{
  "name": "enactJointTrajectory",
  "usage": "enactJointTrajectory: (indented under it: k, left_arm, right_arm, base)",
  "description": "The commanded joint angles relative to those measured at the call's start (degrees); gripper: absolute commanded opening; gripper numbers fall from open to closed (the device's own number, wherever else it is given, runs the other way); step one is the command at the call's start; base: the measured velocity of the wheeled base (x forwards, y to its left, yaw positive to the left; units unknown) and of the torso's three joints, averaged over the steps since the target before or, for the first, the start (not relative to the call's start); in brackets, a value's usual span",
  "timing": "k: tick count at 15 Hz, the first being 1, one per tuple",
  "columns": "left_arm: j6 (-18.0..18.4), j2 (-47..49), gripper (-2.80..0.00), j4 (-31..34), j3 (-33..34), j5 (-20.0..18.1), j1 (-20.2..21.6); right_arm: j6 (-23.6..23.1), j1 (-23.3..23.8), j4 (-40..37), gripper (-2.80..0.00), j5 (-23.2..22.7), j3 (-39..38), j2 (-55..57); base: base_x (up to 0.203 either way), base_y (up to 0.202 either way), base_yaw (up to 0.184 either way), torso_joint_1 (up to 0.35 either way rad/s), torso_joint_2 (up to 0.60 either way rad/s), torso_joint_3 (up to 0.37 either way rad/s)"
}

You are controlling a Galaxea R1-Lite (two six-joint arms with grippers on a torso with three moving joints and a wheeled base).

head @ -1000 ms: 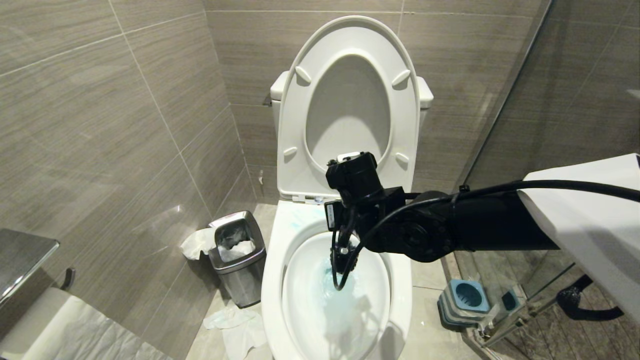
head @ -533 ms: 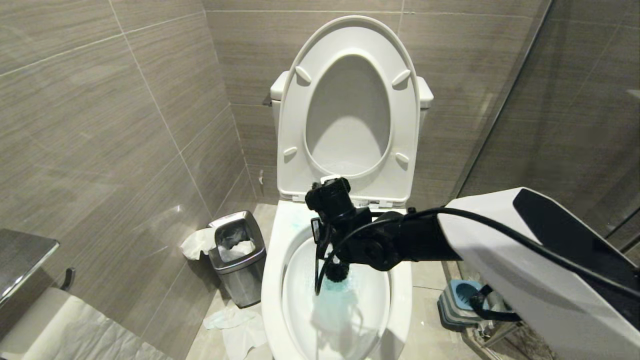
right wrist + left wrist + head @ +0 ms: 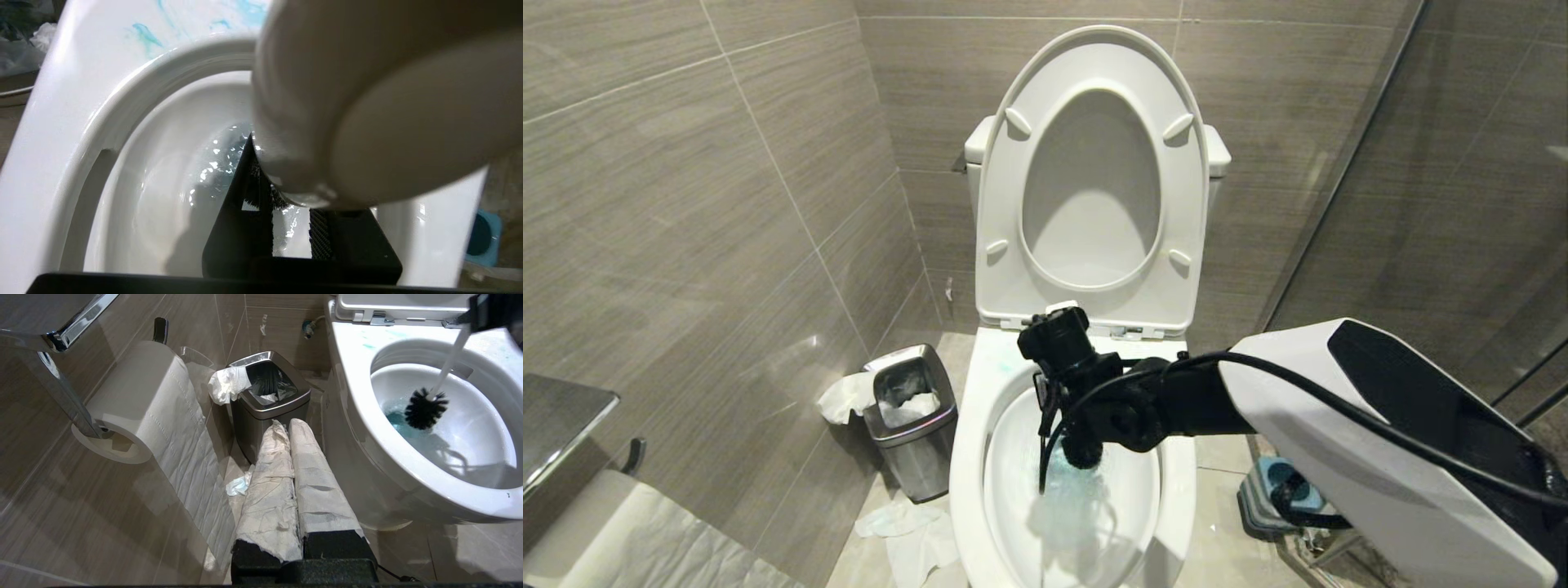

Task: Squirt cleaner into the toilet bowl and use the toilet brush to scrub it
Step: Scrub the toilet bowl

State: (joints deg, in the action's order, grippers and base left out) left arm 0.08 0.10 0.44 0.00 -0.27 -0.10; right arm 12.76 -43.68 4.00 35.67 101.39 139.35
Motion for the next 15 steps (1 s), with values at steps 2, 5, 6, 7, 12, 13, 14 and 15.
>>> enactJointTrajectory:
  k: [2, 5, 6, 7, 12, 13, 14, 15]
  left_arm:
    - [0.01, -0.01, -2.80, 0.00, 0.09, 0.00, 0.01]
    - [0.01, -0.01, -2.80, 0.00, 0.17, 0.00, 0.01]
    - [-0.04, -0.01, -2.80, 0.00, 0.09, 0.00, 0.01]
    - [-0.01, -0.01, -2.80, 0.00, 0.09, 0.00, 0.01]
    - [-0.04, -0.01, -2.80, 0.00, 0.09, 0.00, 0.01]
    - [0.01, -0.01, -2.80, 0.00, 0.17, 0.00, 0.01]
    - [-0.03, -0.01, -2.80, 0.00, 0.09, 0.00, 0.01]
    - [-0.07, -0.01, -2.80, 0.00, 0.09, 0.00, 0.01]
  right_arm:
    - [0.11, -1.09, -2.34, -2.80, -0.90, -5.98, -12.25]
    - [-0.31, -1.63, -8.95, -2.80, -9.45, -8.32, -17.89]
    - [-0.91, -1.66, -11.46, -2.80, -12.11, -8.08, -18.62]
    - [-1.42, -1.75, -11.90, -2.80, -12.40, -7.81, -18.02]
    - [-2.04, -3.08, -12.17, -2.80, -12.30, -9.46, -13.65]
    - [-2.00, -3.23, -12.50, -2.80, -12.14, -9.93, -13.33]
    - [-1.96, -3.17, -12.87, -2.80, -12.01, -10.54, -13.23]
    - [-1.73, -3.16, -13.08, -2.80, -11.29, -11.50, -13.22]
  base:
    - [0.000, 0.000, 0.000, 0.000, 0.00, 0.000]
    - [0.000, 0.000, 0.000, 0.000, 0.00, 0.000]
    - [0.000, 0.000, 0.000, 0.000, 0.00, 0.000]
    - [0.000, 0.000, 0.000, 0.000, 0.00, 0.000]
    - [0.000, 0.000, 0.000, 0.000, 0.00, 0.000]
    - [0.000, 0.000, 0.000, 0.000, 0.00, 0.000]
    - [0.000, 0.000, 0.000, 0.000, 0.00, 0.000]
    - [0.000, 0.000, 0.000, 0.000, 0.00, 0.000]
